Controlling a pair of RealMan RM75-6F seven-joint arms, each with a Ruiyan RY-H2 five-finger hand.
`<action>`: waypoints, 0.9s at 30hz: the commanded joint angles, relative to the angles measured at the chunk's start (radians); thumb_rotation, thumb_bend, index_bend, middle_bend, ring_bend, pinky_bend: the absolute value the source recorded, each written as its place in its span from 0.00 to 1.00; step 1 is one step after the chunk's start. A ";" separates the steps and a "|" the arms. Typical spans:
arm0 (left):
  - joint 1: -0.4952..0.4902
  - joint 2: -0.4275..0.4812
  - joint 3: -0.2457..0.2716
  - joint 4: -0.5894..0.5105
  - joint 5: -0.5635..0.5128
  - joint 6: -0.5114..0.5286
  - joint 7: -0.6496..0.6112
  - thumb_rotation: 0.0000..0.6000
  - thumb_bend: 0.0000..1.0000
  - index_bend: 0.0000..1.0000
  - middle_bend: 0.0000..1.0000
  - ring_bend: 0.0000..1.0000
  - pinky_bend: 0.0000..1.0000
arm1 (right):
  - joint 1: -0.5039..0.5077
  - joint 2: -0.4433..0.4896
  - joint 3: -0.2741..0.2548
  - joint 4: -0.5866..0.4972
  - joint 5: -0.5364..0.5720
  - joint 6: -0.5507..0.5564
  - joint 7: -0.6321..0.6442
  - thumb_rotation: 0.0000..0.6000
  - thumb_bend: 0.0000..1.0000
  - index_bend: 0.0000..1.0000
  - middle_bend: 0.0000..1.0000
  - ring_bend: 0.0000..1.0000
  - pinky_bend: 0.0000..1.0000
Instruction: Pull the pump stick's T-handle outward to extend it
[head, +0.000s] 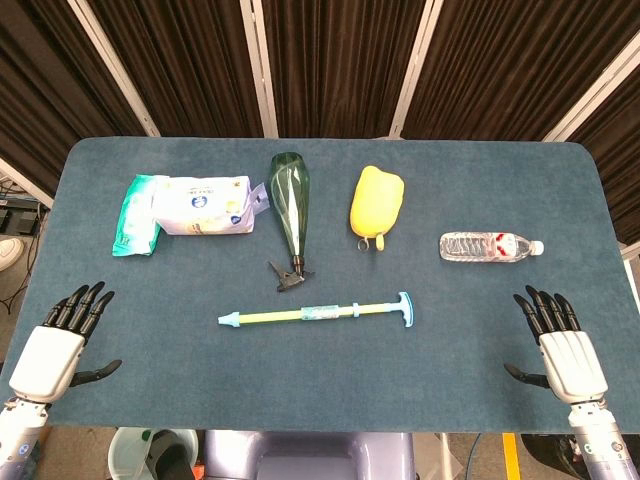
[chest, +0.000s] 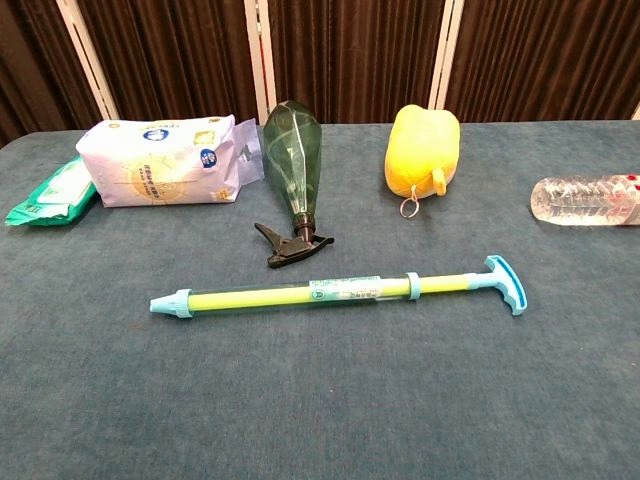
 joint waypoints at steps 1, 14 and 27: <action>-0.002 0.000 0.002 0.001 0.002 -0.003 -0.008 1.00 0.02 0.04 0.00 0.03 0.19 | -0.002 0.000 0.000 0.002 0.001 0.003 -0.001 1.00 0.06 0.08 0.00 0.00 0.05; -0.055 -0.066 -0.025 0.022 -0.012 -0.077 0.036 1.00 0.07 0.15 0.00 0.03 0.19 | -0.011 -0.004 -0.008 0.003 -0.013 0.021 -0.006 1.00 0.06 0.08 0.00 0.00 0.05; -0.172 -0.309 -0.089 0.128 0.055 -0.111 0.160 1.00 0.25 0.38 0.01 0.03 0.09 | 0.009 -0.027 -0.002 0.040 0.004 -0.015 0.013 1.00 0.06 0.08 0.00 0.00 0.00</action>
